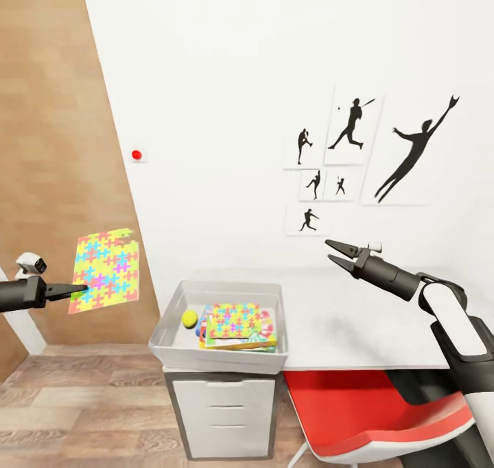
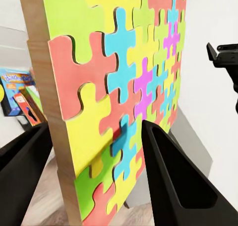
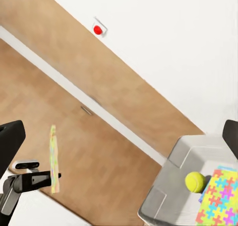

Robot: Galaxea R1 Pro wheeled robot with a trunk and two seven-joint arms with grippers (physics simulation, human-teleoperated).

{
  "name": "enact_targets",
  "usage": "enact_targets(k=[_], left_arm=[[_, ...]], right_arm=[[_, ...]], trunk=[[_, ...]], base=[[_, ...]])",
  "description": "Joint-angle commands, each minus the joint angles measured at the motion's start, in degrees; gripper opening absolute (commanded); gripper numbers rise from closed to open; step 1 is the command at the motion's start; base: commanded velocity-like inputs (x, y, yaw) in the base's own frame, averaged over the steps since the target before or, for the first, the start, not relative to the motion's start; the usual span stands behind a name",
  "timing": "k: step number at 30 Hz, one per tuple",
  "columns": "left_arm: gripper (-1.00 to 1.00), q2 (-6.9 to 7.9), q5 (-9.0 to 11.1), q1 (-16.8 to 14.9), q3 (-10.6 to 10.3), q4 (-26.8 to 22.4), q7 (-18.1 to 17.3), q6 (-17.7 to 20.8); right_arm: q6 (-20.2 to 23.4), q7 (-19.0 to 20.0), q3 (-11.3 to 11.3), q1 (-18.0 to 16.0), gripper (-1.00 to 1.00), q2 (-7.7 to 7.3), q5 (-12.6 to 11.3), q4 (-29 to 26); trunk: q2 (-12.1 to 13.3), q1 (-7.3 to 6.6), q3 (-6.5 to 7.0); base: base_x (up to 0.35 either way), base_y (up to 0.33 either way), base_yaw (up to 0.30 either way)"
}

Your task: Put all the toys in the child's room - the three board games (two on the bed and one on the table), the two jigsaw puzzles on the table, and the tennis ball on the table - inside the toy box on the table in the child's room.

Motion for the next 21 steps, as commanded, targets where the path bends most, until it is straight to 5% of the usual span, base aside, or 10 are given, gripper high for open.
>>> enact_targets(k=[1, 21], left_arm=[[-1.00, 0.04, 0.0, 0.0, 0.0, 0.0, -0.2, 0.6], [-1.00, -0.09, 0.0, 0.0, -0.4, -0.5, -0.2, 0.5]], right_arm=[[0.1, 0.1, 0.0, -0.1, 1.00, -0.03, 0.0, 0.1], [0.1, 0.0, -0.1, -0.1, 1.00, -0.03, 0.0, 0.6]], trunk=[[-0.1, 0.05, -0.06], [-0.1, 0.05, 1.33]], base=[[0.169, 0.010, -0.206], [0.023, 0.018, -0.207]])
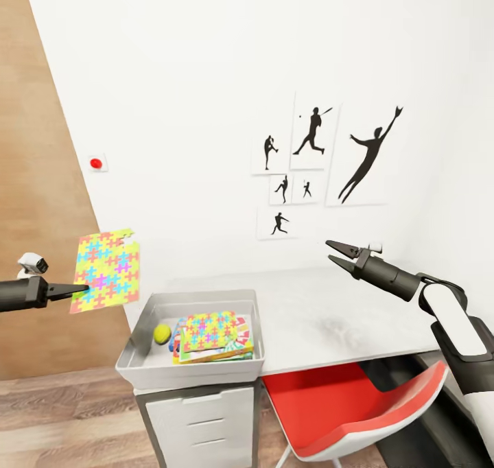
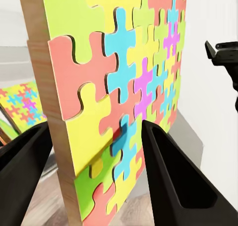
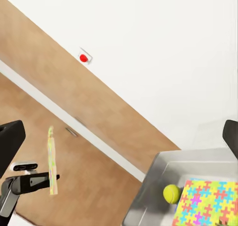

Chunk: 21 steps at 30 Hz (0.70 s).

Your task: Put all the toys in the child's room - the three board games (two on the bed and one on the table), the two jigsaw puzzles on the table, and the tennis ball on the table - inside the toy box on the table in the child's room.

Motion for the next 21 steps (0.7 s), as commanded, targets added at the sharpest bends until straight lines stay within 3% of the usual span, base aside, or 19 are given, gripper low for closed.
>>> enact_targets(k=[1, 11, 15, 16, 17, 21], left_arm=[[-1.00, -0.03, 0.0, 0.0, -0.1, 0.0, -0.2, 0.6], [-1.00, -0.83, -0.1, 0.0, -0.3, -0.1, -0.2, 0.7], [-1.00, -2.30, -0.3, -0.1, -0.4, -0.1, -0.2, 0.7], [-1.00, -3.29, -0.4, -0.1, -0.4, -0.1, -0.2, 0.7], [-1.00, -5.87, -0.7, -0.1, -0.8, 0.0, -0.2, 0.7], [-1.00, -8.93, -1.6, -0.2, -1.3, 0.3, -0.2, 0.7]], right_arm=[[0.1, 0.2, 0.1, -0.1, 1.00, -0.03, 0.0, 0.0], [0.1, -1.1, 0.1, -0.1, 1.00, -0.03, 0.1, 0.0], [0.0, -2.5, 0.0, -0.1, 1.00, 0.03, 0.0, 0.0], [0.0, -3.0, 0.0, -0.1, 1.00, 0.04, 0.0, 0.0], [0.0, -3.8, 0.0, -0.1, 1.00, 0.05, 0.0, 0.0], [0.0, -4.2, 0.0, -0.1, 1.00, 0.09, 0.0, 0.0]], trunk=[[-0.1, 0.04, -0.06], [-0.1, 0.04, 0.52], [-0.1, 0.04, 0.57], [-0.1, 0.04, 0.58], [-0.1, 0.04, 0.58], [-0.1, 0.04, 0.58]], base=[[0.000, 0.000, -0.208], [0.000, 0.000, -0.176], [0.000, 0.000, -0.038], [0.000, 0.000, -0.017], [0.000, 0.000, -0.007], [0.000, 0.000, -0.004]])
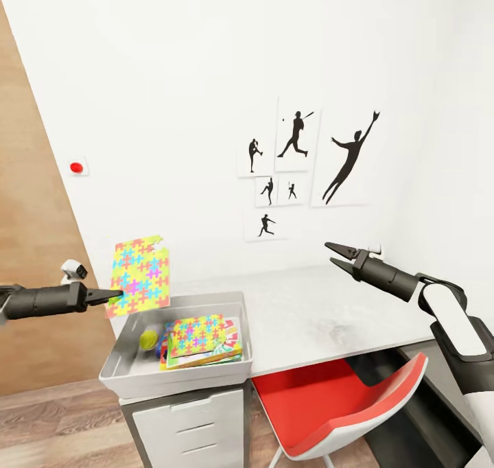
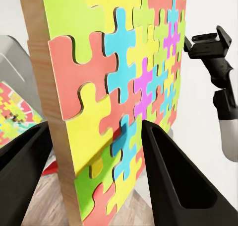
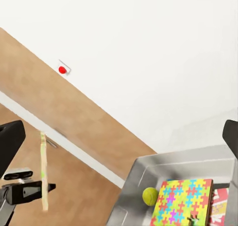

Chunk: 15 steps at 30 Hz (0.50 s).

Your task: Put all the toys in the child's room - the three board games (two on the bed and one on the table), the two jigsaw puzzles on the table, and the tennis ball on the table - inside the toy box on the table in the child's room.

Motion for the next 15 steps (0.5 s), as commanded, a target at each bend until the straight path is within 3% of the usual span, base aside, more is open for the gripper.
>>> enact_targets(k=[1, 9, 15], left_arm=[[-1.00, -0.48, -0.4, -0.1, -0.1, 0.0, -0.2, 0.6], [-1.00, -7.79, -6.7, -1.2, -0.2, 1.6, 4.6, 0.6], [-1.00, -10.88, -8.5, -5.1, -0.1, 8.1, 11.4, 0.6]], right_arm=[[0.1, 0.2, 0.1, -0.1, 1.00, -0.03, 0.1, 0.0], [0.1, -0.7, 0.2, -0.1, 1.00, 0.02, 0.1, 0.0], [0.3, -3.9, 0.2, -0.2, 1.00, 0.02, 0.1, -0.5]], trunk=[[-0.1, 0.03, -0.13], [-0.1, 0.03, -0.13], [-0.1, 0.03, -0.13]], base=[[0.000, 0.000, -0.002], [0.000, 0.000, 0.000], [0.000, 0.000, 0.000]])
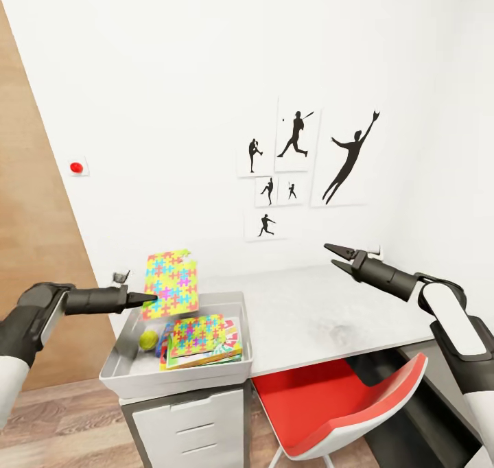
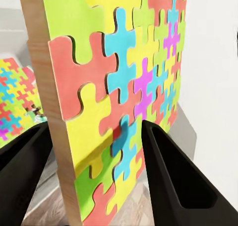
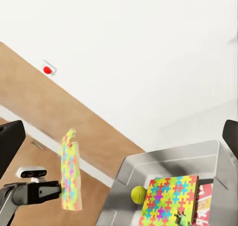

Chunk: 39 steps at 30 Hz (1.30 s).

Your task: Put all the toys in the child's room - the three board games (two on the bed and one on the table), the two jigsaw puzzles on the table, and the tennis ball on the table - inside the toy box on the table in the child's room.

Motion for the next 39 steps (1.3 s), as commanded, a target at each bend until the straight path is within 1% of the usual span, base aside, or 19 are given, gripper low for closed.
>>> enact_targets(k=[1, 2, 3, 4, 5, 6, 7, 9, 10, 12, 14, 17, 24, 27, 29, 33, 36, 39], left_arm=[[-1.00, -0.31, 0.2, -0.3, 0.0, 0.5, 0.8, 0.6], [-1.00, -1.00, 0.1, -0.8, 0.0, 1.3, 2.4, 0.6], [-1.00, -1.41, 0.1, -0.9, 0.0, 1.6, 3.3, 0.6], [-1.00, -2.41, 0.1, -1.1, 0.0, 2.1, 5.0, 0.6], [-1.00, -2.99, 0.1, -1.2, 0.0, 2.3, 6.0, 0.6], [-1.00, -4.23, 0.1, -1.3, 0.0, 2.6, 7.9, 0.6], [-1.00, -4.84, 0.1, -1.3, 0.0, 2.7, 9.0, 0.6], [-1.00, -6.55, 0.1, -1.4, 0.0, 2.9, 12.9, 0.6], [-1.00, -7.15, 0.1, -1.4, 0.0, 3.0, 14.6, 0.6], [-1.00, -7.98, 0.1, -1.5, 0.0, 3.3, 16.7, 0.6], [-1.00, -8.49, 0.1, -1.5, 0.0, 3.7, 18.5, 0.5], [-1.00, -8.86, 0.1, -1.5, 0.0, 3.9, 20.4, 0.5], [-1.00, -9.07, 0.0, -1.5, -0.1, 4.4, 22.4, 0.3], [-1.00, -9.10, 0.0, -1.5, -0.1, 5.6, 23.9, 0.2], [-1.00, -9.16, 0.0, -1.5, -0.1, 6.4, 26.6, 0.2], [-1.00, -9.33, 0.0, -1.5, -0.1, 6.7, 29.5, 0.1], [-1.00, -10.14, 0.1, -1.5, -0.1, 6.8, 31.1, 0.1], [-1.00, -11.33, 0.0, -1.5, -0.2, 6.8, 32.1, 0.1]], right_arm=[[0.1, 0.0, 0.0, -0.1, 1.00, -0.04, 0.2, 0.0], [0.1, -0.5, 0.0, -0.1, 1.00, -0.05, 0.2, -0.1], [0.1, -0.7, 0.0, -0.1, 1.00, -0.07, 0.2, -0.1], [0.1, -1.1, 0.0, -0.1, 1.00, -0.09, 0.2, -0.2], [0.1, -1.2, 0.0, -0.2, 1.00, -0.10, 0.1, -0.2], [0.1, -1.4, 0.0, -0.2, 1.00, -0.11, 0.1, -0.2], [0.1, -1.5, 0.0, -0.2, 1.00, -0.13, 0.1, -0.2], [0.1, -1.7, 0.0, -0.2, 1.00, -0.14, 0.1, -0.3], [0.2, -1.8, 0.0, -0.2, 1.00, -0.15, 0.1, -0.3], [0.6, -1.8, 0.0, -0.2, 1.00, -0.18, 0.1, -0.3], [1.7, -1.9, -0.2, -0.2, 1.00, -0.20, 0.2, -0.2], [3.0, -1.9, -0.5, -0.3, 1.00, -0.24, 0.2, -0.2], [3.9, -1.9, -0.6, -0.3, 1.00, -0.55, 0.2, -0.1], [4.1, -2.1, -0.6, -0.9, 1.00, -0.43, 0.2, 0.1], [4.1, -2.7, -0.6, -1.3, 1.00, -0.32, 0.2, 0.3], [4.2, -3.5, -0.6, -1.5, 1.00, -0.31, 0.2, 0.3], [4.2, -3.7, -0.6, -1.6, 1.00, -0.30, 0.2, 0.3], [4.2, -3.8, -0.6, -1.6, 1.00, -0.37, 0.2, 0.3]], trunk=[[-0.1, 0.03, -0.13], [-0.1, 0.03, -0.13], [-0.1, 0.03, -0.13], [-0.1, 0.03, -0.13], [-0.1, 0.03, -0.13], [-0.1, 0.03, -0.13], [-0.1, 0.03, -0.13], [-0.1, 0.03, -0.13], [-0.1, 0.03, -0.14], [-0.1, 0.03, -0.20], [-0.1, 0.03, -0.31], [-0.1, 0.03, -0.55], [-0.1, 0.03, -1.17], [-0.1, 0.03, -1.45], [-0.1, 0.03, -1.64], [-0.1, 0.03, -2.02], [-0.1, 0.03, -2.30], [-0.1, 0.03, -2.58]], base=[[0.000, 0.000, 0.000], [0.000, 0.000, 0.000], [0.000, 0.000, 0.000], [0.000, 0.000, 0.000], [0.000, 0.000, 0.000], [0.000, 0.000, 0.000], [0.000, 0.000, 0.000], [0.000, 0.000, 0.000], [0.000, 0.000, 0.000], [0.000, 0.000, 0.000], [0.000, 0.000, 0.000], [0.000, 0.000, 0.000], [0.000, 0.000, 0.000], [0.000, 0.000, 0.000], [0.000, 0.000, 0.000], [0.000, 0.000, 0.000], [0.000, 0.000, 0.000], [0.000, 0.000, 0.000]])
